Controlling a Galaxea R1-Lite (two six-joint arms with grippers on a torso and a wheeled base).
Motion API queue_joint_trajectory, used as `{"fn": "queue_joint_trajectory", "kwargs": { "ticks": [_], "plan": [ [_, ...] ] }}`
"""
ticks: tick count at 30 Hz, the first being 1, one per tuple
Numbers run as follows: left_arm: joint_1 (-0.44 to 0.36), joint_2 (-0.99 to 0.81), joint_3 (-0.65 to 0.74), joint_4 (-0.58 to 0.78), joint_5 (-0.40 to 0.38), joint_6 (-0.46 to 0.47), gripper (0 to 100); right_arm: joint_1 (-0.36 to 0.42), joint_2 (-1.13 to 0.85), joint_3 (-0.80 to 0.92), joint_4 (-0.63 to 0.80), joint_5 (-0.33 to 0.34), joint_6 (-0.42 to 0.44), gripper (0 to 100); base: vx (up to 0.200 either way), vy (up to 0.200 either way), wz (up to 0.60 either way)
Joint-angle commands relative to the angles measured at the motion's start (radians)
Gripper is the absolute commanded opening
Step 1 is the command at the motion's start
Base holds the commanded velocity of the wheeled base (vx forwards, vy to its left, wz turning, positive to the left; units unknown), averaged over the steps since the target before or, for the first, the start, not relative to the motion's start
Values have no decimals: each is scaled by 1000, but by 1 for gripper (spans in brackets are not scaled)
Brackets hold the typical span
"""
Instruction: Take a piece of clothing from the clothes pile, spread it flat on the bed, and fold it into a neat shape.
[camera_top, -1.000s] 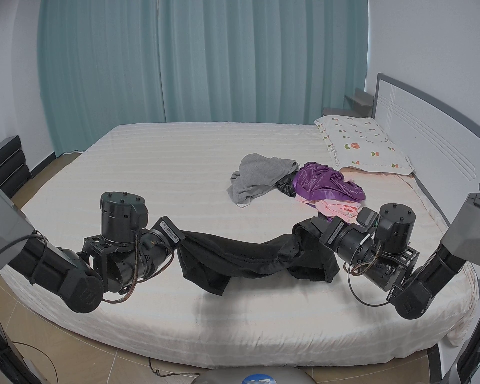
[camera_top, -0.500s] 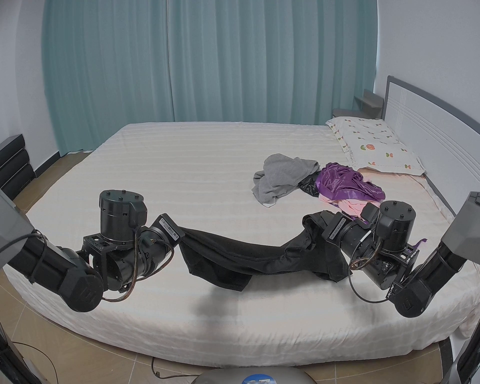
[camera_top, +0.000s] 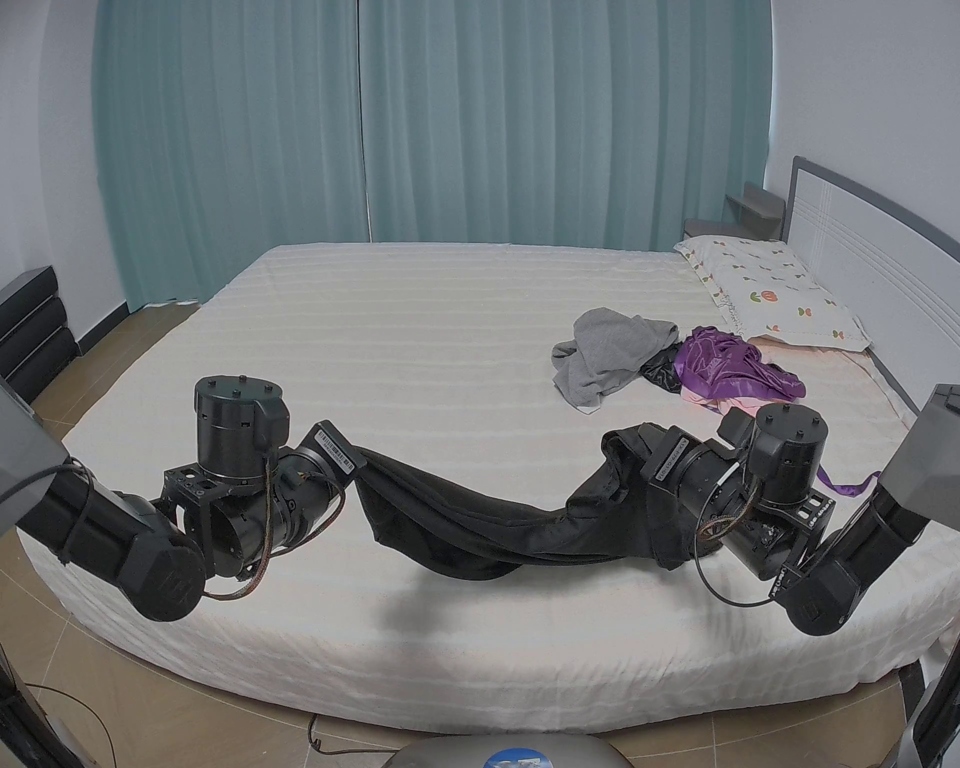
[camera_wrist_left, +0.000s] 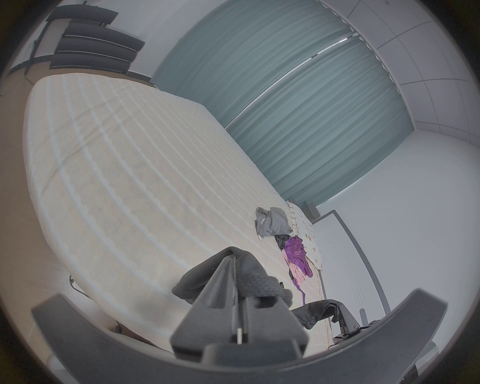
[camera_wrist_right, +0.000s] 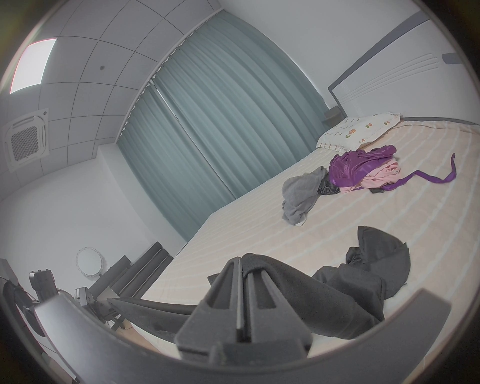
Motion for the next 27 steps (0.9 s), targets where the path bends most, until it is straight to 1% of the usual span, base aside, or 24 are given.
{"fn": "queue_joint_trajectory", "kwargs": {
  "ticks": [1, 16, 27],
  "plan": [
    [0, 0, 2, -1, 1, 0, 0, -1, 0, 1, 0, 0, 0, 0, 0, 200, 0],
    [11, -1, 9, 1, 1, 3, 0, -2, -5, 3, -8, 11, 8, 0, 0, 200, 0],
    [11, -11, 29, 4, 1, 0, 0, -18, -2, 15, -13, 12, 17, 0, 0, 200, 0]
  ]
}}
